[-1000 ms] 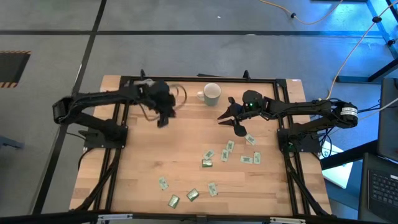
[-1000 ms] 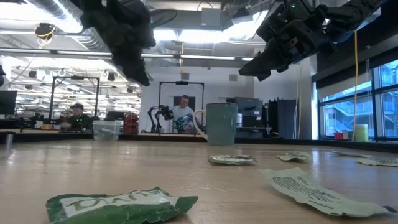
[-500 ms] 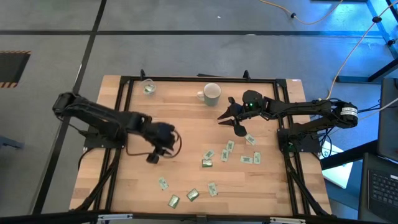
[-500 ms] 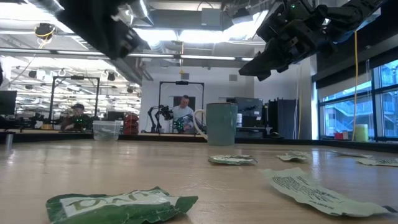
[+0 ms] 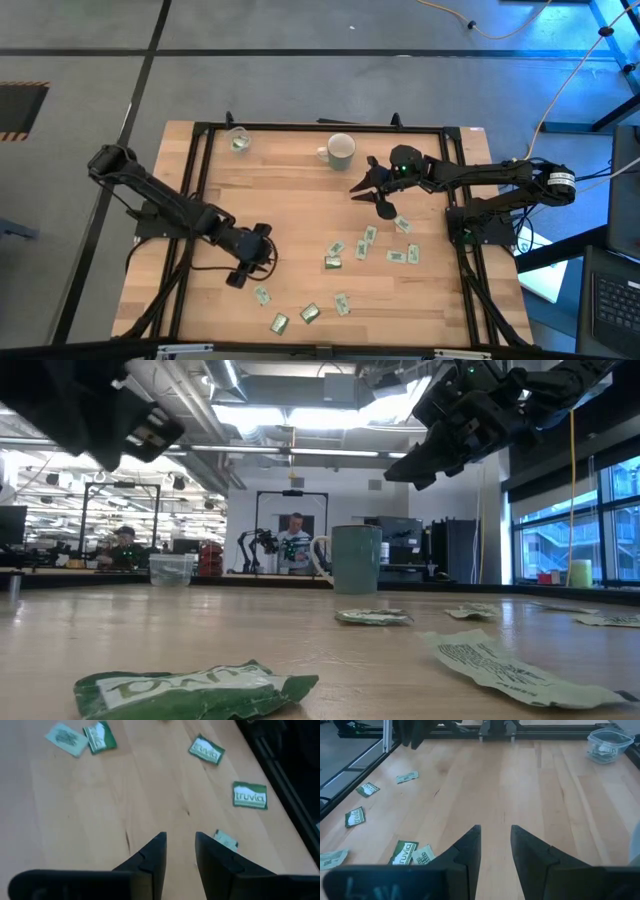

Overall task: Pick and place Stevia / Truvia into bins
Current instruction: Put the stevia packet into the transparent bin

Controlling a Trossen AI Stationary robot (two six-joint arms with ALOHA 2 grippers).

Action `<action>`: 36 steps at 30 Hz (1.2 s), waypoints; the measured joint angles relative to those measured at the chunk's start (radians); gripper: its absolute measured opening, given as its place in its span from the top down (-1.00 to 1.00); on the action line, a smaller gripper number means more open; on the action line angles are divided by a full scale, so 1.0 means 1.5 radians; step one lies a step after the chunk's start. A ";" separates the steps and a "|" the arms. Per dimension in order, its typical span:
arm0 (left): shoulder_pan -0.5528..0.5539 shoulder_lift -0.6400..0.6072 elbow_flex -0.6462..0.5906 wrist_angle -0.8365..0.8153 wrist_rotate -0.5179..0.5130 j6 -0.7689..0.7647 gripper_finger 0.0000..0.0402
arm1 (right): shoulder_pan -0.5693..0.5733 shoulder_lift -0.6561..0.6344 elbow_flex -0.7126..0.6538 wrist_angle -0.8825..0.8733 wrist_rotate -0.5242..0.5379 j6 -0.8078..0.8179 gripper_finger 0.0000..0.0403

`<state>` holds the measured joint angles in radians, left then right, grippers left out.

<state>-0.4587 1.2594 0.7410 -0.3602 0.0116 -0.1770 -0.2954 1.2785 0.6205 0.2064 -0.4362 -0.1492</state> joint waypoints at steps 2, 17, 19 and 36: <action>-0.011 0.000 -0.003 -0.001 -0.011 -0.008 0.52 | 0.005 0.000 0.000 0.001 0.000 0.009 0.46; -0.049 0.000 -0.004 -0.001 -0.057 -0.027 0.54 | 0.021 0.000 0.000 0.003 0.000 0.005 0.46; -0.049 0.000 -0.004 -0.001 -0.071 -0.027 0.54 | 0.021 0.000 0.000 0.003 0.000 0.005 0.46; -0.049 0.000 -0.004 -0.001 -0.110 -0.030 0.51 | 0.021 0.000 0.000 0.004 0.001 -0.012 0.46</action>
<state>-0.5316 1.2594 0.7346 -0.3614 -0.1534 -0.2222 -0.2646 1.2784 0.6205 0.2124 -0.4351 -0.1669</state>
